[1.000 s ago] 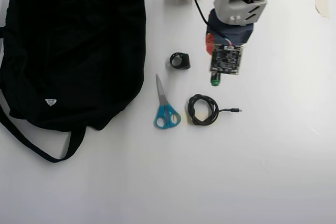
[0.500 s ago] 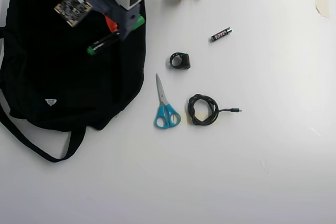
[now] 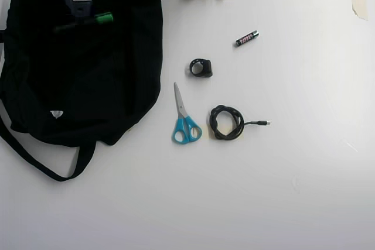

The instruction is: Put the green marker into the black bag

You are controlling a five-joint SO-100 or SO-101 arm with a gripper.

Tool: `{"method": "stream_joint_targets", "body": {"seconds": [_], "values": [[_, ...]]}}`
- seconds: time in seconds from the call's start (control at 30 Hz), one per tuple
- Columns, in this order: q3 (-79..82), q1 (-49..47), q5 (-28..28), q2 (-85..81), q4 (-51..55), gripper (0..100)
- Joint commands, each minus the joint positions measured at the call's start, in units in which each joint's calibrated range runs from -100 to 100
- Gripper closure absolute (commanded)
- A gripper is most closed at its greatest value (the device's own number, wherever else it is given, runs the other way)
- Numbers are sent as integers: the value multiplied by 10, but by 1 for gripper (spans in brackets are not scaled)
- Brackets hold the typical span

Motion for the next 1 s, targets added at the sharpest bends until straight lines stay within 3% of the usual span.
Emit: {"method": "stream_joint_targets", "body": {"seconds": [0.0, 0.1, 0.17, 0.23, 0.33, 0.43, 0.67, 0.97], "values": [[-35, -24, -13, -19, 54, 72], [-85, -81, -13, -113, 204, 76], [-78, -127, -13, -215, 251, 84], [-73, -234, -7, -266, 263, 98], [-43, -375, -12, -290, 265, 98], [41, -459, 26, -363, 321, 98], [298, -534, 26, -575, 278, 98], [686, -566, 26, -849, 75, 98]]}}
